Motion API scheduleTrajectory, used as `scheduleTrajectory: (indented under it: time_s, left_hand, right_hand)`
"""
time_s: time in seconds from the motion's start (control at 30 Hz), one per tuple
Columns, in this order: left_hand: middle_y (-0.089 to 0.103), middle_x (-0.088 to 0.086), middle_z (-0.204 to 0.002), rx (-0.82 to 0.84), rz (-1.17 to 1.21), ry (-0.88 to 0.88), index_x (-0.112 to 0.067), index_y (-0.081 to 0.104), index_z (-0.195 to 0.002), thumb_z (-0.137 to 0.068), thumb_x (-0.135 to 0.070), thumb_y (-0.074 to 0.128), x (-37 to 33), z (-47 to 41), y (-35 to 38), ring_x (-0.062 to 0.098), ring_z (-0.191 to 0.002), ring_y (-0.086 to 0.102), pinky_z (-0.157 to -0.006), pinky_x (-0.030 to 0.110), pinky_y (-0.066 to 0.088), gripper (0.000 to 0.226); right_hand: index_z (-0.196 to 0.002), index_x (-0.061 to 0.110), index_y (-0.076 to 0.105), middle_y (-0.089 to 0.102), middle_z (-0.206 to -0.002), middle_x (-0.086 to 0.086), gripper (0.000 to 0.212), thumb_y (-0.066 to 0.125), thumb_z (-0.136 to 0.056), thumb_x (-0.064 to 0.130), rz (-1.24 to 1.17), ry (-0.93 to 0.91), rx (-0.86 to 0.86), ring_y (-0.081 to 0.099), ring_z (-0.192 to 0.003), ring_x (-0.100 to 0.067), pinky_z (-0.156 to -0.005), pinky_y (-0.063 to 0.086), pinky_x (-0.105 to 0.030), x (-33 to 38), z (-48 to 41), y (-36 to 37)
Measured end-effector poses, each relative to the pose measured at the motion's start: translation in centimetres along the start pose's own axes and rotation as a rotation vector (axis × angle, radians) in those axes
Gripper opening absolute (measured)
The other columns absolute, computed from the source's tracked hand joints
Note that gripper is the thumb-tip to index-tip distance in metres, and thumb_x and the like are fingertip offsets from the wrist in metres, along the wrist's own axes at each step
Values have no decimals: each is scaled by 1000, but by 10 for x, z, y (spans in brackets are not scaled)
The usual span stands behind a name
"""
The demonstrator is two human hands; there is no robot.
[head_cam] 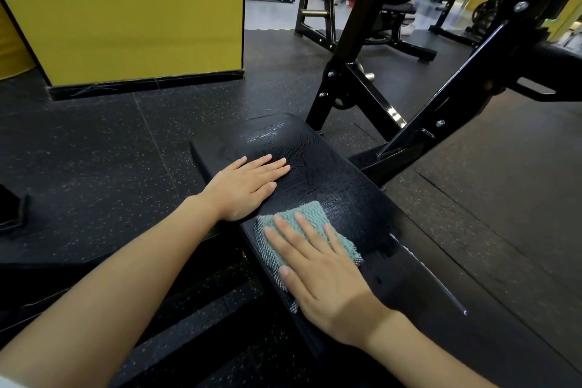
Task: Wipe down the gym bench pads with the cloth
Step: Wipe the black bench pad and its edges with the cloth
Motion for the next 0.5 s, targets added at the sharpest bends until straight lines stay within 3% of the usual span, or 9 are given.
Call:
scheduleTrajectory:
  time_s: [0.3,0.5]
  left_hand:
    - [3,-28,-159,3,16,-3,-42,10,-155,-108,-35,19,-1,1,-1,-3,-148,-5,-121,30,-7,48]
    - [4,-27,-160,7,25,4,-41,11,-155,-108,-37,17,-2,1,-1,-3,-149,-5,-121,30,-7,48]
  right_hand:
    - [-153,47,-3,-17,-155,32,68,-8,-86,58,61,85,-15,-23,-143,7,-115,-17,-22,-58,0,-16]
    - [-156,35,5,-4,-161,21,51,21,-107,38,7,322,-78,-9,-150,-5,-120,-8,-33,-129,-2,-38]
Point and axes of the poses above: each hand's wrist, its own z-axis away from the middle knuckle, its own y-axis out of the palm, x = y × z, the point moved 10 cm from there along -z, towards the middle knuckle
